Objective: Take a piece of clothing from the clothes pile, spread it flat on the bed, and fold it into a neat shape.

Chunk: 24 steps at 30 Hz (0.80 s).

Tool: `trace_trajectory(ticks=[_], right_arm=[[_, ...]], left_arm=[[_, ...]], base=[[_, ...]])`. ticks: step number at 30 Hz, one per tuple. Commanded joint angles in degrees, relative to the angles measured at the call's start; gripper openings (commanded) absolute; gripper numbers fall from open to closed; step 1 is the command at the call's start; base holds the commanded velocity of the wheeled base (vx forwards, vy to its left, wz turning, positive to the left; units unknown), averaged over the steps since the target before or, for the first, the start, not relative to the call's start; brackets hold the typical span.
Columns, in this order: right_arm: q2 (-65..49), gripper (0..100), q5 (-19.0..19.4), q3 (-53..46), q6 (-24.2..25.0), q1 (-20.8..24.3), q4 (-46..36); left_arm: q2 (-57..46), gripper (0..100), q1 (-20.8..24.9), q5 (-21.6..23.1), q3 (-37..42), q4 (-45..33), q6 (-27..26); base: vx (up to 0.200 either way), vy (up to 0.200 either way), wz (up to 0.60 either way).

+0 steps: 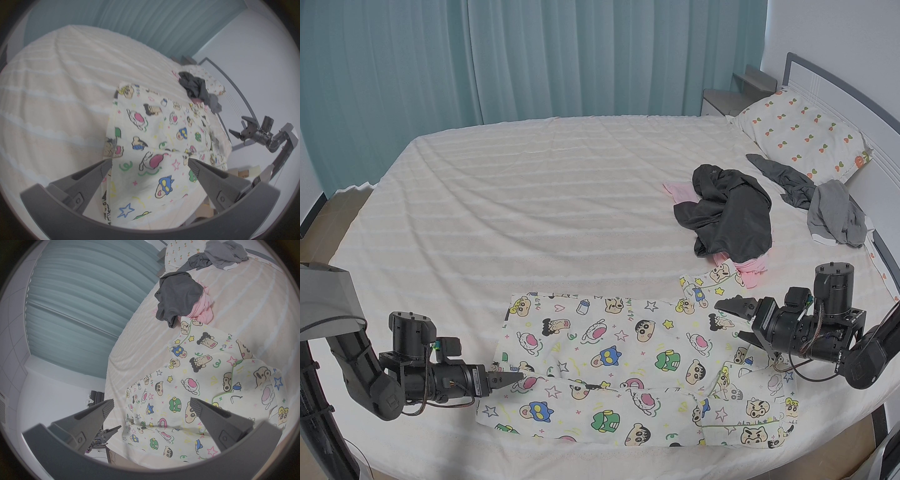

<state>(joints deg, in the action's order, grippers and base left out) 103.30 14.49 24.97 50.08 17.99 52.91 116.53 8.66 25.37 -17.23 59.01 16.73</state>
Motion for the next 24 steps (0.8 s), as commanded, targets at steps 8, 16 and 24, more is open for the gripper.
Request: trace_trajectory(ticks=[8, 16, 24], right_arm=[[0.3, 100, 0.2, -0.4, -0.2, 0.3, 0.0], [0.8, 100, 0.2, -0.4, -0.1, 0.2, 0.0], [0.7, 100, 0.3, -0.4, -0.1, 0.0, 0.0]], left_arm=[[6.5, 100, -3.1, 3.9, -6.2, -4.8, -1.4], [7.0, 100, -3.1, 7.1, -6.4, -4.7, -1.3], [8.3, 0, -3.4, 7.0, -6.5, -4.7, -1.1]], base=[[0.0, 0.0, 0.0], [0.0, 0.0, 0.0], [0.0, 0.0, 0.0]])
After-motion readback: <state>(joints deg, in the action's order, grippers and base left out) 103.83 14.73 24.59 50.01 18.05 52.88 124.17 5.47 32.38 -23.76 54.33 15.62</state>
